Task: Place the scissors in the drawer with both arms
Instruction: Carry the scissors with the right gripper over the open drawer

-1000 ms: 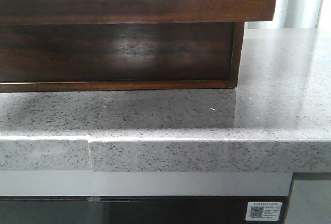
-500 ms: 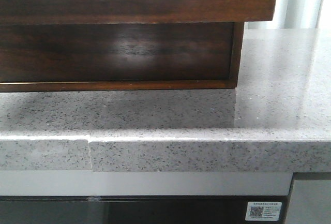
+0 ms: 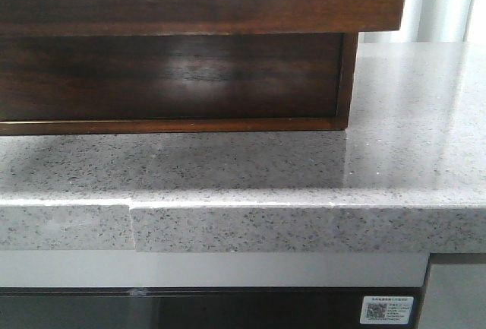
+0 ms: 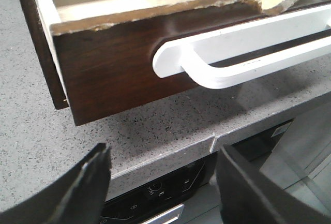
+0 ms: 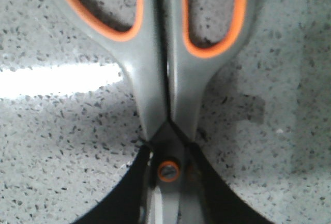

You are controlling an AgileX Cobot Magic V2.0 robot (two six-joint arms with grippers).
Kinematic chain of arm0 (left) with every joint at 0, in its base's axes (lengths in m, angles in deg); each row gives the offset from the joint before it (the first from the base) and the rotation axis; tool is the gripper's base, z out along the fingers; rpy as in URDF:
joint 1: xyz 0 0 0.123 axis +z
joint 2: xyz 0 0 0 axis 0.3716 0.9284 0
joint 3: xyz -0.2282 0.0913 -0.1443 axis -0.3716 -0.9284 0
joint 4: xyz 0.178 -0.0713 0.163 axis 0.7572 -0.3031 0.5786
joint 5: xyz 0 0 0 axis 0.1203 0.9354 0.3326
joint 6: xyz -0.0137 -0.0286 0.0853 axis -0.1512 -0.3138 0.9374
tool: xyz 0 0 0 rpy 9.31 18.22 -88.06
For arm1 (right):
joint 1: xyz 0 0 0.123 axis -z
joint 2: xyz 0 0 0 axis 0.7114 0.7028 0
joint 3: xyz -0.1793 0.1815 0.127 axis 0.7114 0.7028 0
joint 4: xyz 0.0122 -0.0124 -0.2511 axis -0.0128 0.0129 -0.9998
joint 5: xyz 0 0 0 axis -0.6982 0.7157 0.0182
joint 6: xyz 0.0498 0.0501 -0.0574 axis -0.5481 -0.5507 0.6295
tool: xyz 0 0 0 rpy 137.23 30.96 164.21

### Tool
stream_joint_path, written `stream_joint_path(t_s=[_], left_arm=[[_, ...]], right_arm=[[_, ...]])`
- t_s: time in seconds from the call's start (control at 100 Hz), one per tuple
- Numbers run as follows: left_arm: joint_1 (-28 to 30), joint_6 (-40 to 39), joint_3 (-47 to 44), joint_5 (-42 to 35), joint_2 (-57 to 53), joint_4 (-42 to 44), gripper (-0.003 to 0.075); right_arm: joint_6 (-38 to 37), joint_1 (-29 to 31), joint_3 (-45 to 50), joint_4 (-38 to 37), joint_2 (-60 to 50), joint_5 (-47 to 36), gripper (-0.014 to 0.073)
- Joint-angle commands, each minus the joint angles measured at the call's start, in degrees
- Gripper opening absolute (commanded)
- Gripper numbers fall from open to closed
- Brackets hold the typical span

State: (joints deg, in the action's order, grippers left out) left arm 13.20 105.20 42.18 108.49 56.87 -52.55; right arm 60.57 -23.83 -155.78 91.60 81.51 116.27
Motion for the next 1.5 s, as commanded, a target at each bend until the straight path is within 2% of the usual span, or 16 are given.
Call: stream_joint_path(t_s=[0.0, 0.21, 0.37, 0.56, 0.73, 0.96, 1.1, 1.27, 1.38, 1.49], left_arm=[[-0.5, 0.0, 1.9, -3.8, 0.6, -1.4, 0.0405], [-0.5, 0.0, 1.9, -3.8, 0.6, -1.3, 0.0405], [-0.5, 0.0, 1.9, -3.8, 0.6, -1.3, 0.0405], [-0.5, 0.0, 1.9, -3.9, 0.6, -1.3, 0.0405], [-0.5, 0.0, 1.9, -4.3, 0.6, -1.3, 0.0405], [-0.5, 0.0, 1.9, -4.8, 0.6, -1.3, 0.0405], [-0.5, 0.0, 1.9, -4.8, 0.6, -1.3, 0.0405], [-0.5, 0.0, 1.9, -4.8, 0.6, -1.3, 0.0405], [-0.5, 0.0, 1.9, -4.8, 0.6, -1.2, 0.0405], [-0.5, 0.0, 1.9, -4.8, 0.6, -1.1, 0.0398]], right_arm=[[0.9, 0.2, -2.2, 0.0, -4.3, -0.1, -0.0026], [1.4, -2.5, -5.9, 0.0, -10.9, -0.3, -0.0026], [2.1, -7.4, -12.5, 0.0, -17.3, -0.3, -0.0026], [4.4, -17.6, -22.2, 0.2, -23.3, -2.2, -0.0025], [9.3, -30.2, -26.7, 1.2, -25.4, -7.0, -0.0025], [20.1, -47.2, -27.2, 2.0, -24.5, -10.8, -0.0025], [27.3, -55.2, -27.2, 1.6, -21.8, -11.2, -0.0025], [28.8, -60.3, -27.2, -4.0, -16.7, -9.7, -0.0025], [28.8, -61.9, -27.2, -9.4, -13.4, -7.1, -0.0025], [31.2, -62.8, -27.2, -10.8, -11.2, -4.5, -0.0025]])
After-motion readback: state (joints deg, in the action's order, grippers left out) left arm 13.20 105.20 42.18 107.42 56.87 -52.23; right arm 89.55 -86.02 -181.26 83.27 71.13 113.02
